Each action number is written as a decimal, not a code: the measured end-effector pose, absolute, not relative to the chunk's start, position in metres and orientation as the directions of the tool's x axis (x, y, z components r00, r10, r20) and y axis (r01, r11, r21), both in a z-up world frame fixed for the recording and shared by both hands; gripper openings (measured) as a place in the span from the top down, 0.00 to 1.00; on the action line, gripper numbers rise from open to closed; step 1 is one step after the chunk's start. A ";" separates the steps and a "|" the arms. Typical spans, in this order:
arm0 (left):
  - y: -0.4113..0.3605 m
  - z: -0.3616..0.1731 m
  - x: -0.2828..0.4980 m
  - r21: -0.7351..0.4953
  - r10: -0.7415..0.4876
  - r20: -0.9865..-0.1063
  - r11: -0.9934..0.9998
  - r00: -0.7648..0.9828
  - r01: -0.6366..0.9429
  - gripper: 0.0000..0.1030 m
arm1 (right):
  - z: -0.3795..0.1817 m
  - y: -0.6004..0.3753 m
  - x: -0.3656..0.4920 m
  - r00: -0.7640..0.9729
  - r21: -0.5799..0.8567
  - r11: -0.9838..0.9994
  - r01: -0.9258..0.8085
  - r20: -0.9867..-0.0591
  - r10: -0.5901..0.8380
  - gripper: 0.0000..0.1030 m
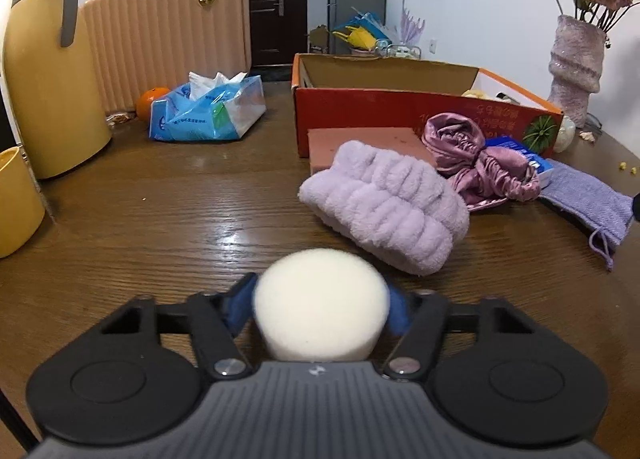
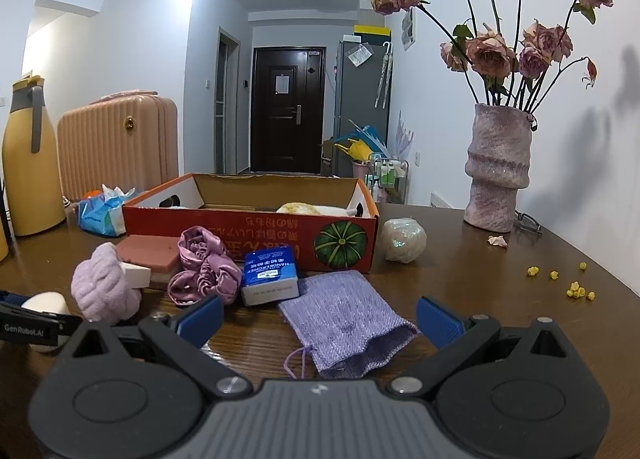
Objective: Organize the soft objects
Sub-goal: 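Grasp the white round sponge with the left tool, then grasp the lilac mesh pouch with the right tool and lift it while the left tool holds the sponge, then carry the white sponge and lilac pouch over the cardboard box with both tools, then open both tools to drop the sponge and pouch into the box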
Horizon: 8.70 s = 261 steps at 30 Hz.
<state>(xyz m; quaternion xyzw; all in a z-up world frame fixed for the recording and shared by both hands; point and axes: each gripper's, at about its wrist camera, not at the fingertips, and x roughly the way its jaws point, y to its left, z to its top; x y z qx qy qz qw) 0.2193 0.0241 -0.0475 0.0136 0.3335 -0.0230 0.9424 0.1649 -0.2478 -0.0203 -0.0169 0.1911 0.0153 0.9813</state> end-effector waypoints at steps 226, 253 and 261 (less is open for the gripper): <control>-0.027 -0.006 0.447 -0.033 0.061 -0.420 0.996 0.905 -0.083 0.42 | -0.025 -0.197 0.414 0.922 -0.095 0.985 -0.146 -0.374 0.101 0.58; -0.022 -0.007 0.440 -0.056 0.075 -0.407 0.993 0.910 -0.107 0.00 | -0.028 -0.202 0.415 0.922 -0.047 0.993 -0.113 -0.377 0.087 0.02; -0.018 -0.008 0.435 -0.067 0.074 -0.412 0.992 0.908 -0.111 0.00 | -0.029 -0.203 0.406 0.929 -0.050 0.994 -0.102 -0.361 0.077 0.00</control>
